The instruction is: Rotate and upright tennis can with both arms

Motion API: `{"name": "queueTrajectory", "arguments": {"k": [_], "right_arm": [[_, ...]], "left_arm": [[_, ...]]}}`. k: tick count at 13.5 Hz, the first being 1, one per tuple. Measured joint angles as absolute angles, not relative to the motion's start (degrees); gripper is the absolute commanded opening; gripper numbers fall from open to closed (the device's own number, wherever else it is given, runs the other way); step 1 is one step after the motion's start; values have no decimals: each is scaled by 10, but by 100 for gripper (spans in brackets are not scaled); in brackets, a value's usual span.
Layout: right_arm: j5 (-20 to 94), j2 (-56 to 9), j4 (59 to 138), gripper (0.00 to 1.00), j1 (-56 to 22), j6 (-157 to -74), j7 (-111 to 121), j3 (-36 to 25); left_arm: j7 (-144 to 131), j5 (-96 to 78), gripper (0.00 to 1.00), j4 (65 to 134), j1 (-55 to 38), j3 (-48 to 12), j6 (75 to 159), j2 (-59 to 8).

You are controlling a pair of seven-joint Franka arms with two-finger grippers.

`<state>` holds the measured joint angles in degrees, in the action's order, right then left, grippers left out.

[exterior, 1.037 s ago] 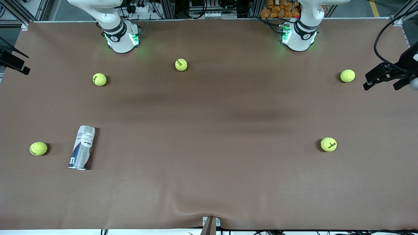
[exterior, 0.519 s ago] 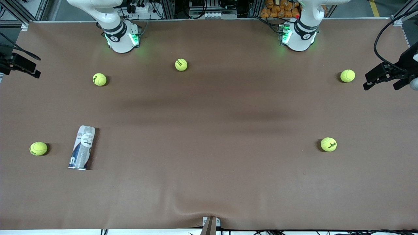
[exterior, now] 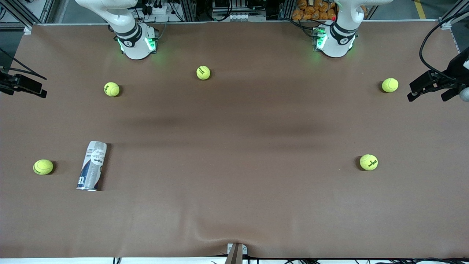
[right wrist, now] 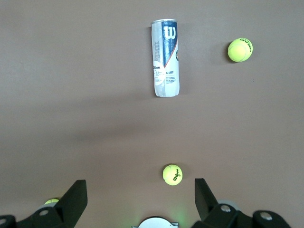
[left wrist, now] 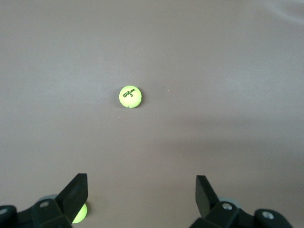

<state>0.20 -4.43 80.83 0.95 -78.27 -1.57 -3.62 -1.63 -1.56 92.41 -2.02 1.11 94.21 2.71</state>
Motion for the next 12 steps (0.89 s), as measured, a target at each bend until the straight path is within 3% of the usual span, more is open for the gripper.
{"name": "queueTrajectory", "arguments": {"k": [12], "right_arm": [[2,-47,808,100,9,-785,-8,-35]], "left_arm": [[-16,-16,100,924,-16,11,941,26]]}}
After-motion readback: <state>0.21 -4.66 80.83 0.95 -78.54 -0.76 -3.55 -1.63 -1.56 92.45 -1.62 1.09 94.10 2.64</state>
